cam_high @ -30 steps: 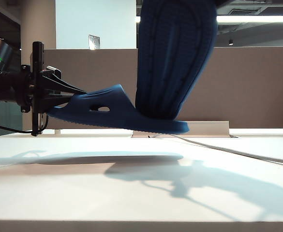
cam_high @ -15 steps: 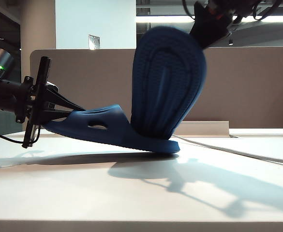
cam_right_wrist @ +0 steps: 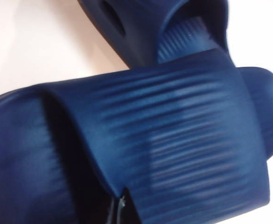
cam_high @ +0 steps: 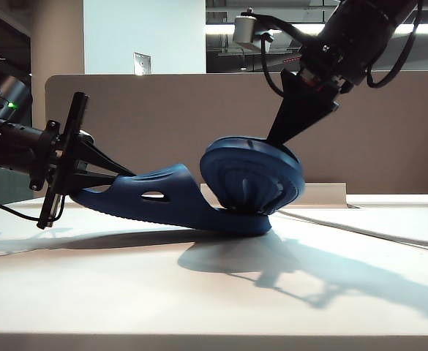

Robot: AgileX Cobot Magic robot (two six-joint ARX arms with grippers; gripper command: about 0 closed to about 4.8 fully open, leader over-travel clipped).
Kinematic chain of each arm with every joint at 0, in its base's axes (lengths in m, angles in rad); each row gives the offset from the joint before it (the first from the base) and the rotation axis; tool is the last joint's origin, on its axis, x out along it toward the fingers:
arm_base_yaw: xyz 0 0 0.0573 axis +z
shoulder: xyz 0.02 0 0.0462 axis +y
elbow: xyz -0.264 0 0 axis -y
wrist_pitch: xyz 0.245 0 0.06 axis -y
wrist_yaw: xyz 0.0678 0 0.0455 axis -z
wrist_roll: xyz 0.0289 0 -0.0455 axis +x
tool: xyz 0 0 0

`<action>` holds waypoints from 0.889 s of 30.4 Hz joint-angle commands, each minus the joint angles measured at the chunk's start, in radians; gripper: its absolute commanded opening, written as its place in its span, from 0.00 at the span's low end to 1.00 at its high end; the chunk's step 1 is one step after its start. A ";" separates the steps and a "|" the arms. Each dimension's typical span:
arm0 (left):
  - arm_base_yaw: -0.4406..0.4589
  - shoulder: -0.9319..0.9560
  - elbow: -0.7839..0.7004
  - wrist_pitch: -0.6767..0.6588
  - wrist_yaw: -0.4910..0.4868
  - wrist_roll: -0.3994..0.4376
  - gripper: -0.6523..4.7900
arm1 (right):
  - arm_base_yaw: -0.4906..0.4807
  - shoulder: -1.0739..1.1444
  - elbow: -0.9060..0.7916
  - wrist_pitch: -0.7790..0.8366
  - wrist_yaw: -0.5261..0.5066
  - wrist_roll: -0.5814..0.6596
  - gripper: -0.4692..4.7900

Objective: Interlock the pair of blue slippers on the table with their fronts facing up.

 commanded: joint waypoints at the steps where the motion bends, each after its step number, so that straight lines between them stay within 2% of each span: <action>1: -0.007 -0.006 0.003 0.000 0.000 0.011 0.11 | -0.001 -0.001 0.002 0.008 -0.001 0.004 0.09; 3: -0.007 -0.006 0.003 0.000 0.001 0.011 0.11 | -0.001 -0.001 0.002 0.005 -0.001 0.004 0.09; 6: -0.008 -0.006 0.003 -0.009 0.002 0.015 0.11 | -0.001 -0.001 0.002 0.003 0.000 0.005 0.19; 13: -0.008 -0.007 0.003 -0.037 0.003 0.035 0.11 | -0.001 0.023 0.002 -0.003 0.006 0.020 0.20; 15: -0.007 -0.007 0.003 -0.037 0.004 0.035 0.11 | -0.001 0.025 0.002 0.004 -0.003 0.064 0.27; 17: -0.007 -0.007 0.003 -0.035 0.003 0.038 0.11 | -0.001 0.019 0.003 0.034 -0.005 0.135 0.37; 18: -0.007 -0.007 0.003 -0.035 0.003 0.050 0.11 | -0.001 0.006 0.003 0.067 -0.005 0.206 0.38; 23: -0.006 -0.007 0.003 -0.035 0.003 0.060 0.11 | -0.001 -0.056 0.003 0.182 0.007 0.406 0.37; 27: -0.006 -0.007 0.003 -0.035 0.004 0.064 0.11 | -0.002 -0.162 0.004 0.258 0.102 0.725 0.37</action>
